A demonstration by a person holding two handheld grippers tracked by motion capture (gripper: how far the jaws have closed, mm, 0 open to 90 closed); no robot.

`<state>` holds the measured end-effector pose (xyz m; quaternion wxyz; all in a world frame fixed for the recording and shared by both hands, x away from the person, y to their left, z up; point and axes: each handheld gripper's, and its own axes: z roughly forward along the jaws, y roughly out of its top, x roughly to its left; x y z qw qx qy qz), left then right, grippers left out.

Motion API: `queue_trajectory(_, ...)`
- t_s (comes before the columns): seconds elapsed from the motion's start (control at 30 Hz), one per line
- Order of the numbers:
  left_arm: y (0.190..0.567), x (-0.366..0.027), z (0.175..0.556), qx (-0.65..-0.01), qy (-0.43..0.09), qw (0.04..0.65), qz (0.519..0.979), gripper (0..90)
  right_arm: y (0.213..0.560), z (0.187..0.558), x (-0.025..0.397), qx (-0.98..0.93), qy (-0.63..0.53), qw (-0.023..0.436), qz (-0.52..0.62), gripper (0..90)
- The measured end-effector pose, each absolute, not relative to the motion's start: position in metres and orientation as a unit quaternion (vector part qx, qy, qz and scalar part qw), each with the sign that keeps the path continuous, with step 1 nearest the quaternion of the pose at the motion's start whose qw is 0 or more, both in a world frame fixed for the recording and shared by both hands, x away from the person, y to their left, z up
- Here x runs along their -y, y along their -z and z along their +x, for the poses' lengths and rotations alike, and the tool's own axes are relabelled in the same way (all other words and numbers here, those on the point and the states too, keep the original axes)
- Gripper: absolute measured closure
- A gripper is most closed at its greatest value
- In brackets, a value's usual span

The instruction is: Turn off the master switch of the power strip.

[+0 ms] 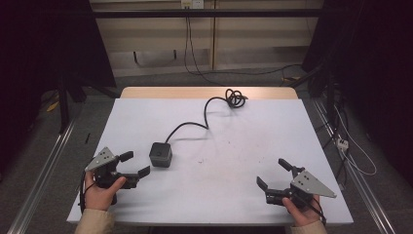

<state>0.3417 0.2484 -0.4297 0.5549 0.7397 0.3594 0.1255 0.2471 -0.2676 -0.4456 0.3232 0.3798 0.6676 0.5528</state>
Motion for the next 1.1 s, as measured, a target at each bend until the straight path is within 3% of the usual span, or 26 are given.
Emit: queue_trajectory(1.1, 0.4329, -0.2540, 0.3391, -0.360, -0.128, 0.552, 0.741, 4.8, 0.4461, 0.2474, 0.2670, -0.670, -0.551, 0.323, 0.378, 4.5)
